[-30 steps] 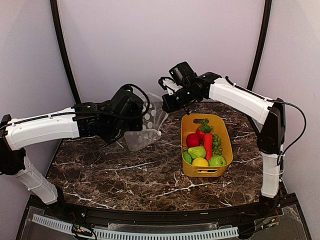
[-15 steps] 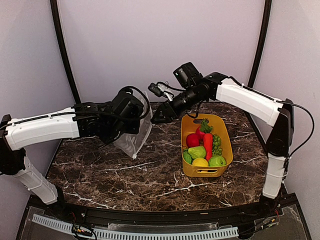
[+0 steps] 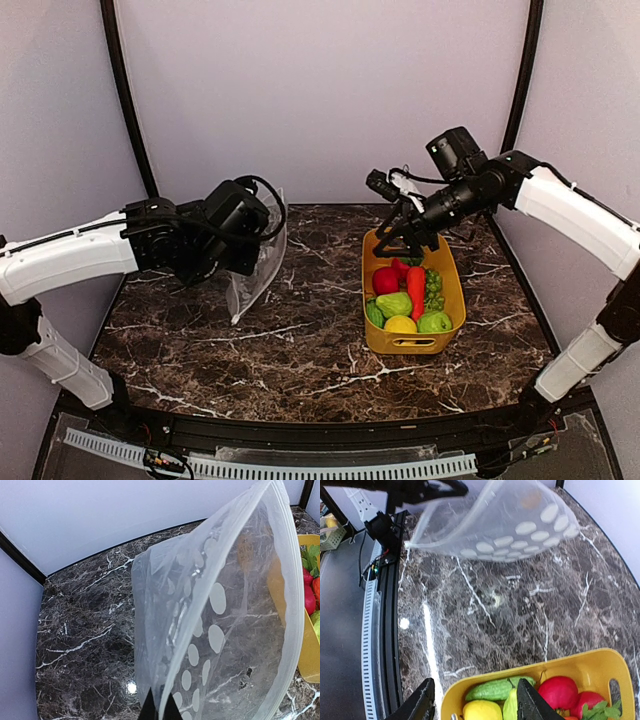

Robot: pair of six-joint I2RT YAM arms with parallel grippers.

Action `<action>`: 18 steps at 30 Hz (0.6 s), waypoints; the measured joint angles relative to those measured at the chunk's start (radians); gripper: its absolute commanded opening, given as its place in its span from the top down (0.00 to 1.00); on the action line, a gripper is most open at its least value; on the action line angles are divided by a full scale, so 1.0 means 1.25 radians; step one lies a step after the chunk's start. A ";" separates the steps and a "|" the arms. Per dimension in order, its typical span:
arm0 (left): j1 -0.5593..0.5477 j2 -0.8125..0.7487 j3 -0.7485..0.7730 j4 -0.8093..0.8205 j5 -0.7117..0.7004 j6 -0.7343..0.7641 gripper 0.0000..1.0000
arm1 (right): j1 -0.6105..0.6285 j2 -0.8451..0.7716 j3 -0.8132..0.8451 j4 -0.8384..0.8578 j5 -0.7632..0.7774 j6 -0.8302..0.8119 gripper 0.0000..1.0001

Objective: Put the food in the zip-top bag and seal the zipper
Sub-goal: Pick up the fake vegetable from the bin.

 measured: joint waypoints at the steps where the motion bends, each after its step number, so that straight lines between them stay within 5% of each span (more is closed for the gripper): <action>1: 0.001 -0.007 0.000 -0.007 0.004 0.008 0.99 | -0.014 -0.005 -0.022 -0.007 0.000 -0.020 0.46; 10: 0.043 0.039 0.055 -0.034 0.112 0.131 0.99 | -0.077 -0.011 -0.130 -0.027 0.033 -0.102 0.41; 18: 0.093 0.205 0.067 0.104 0.263 0.298 0.99 | -0.161 -0.009 -0.186 0.074 0.179 0.045 0.49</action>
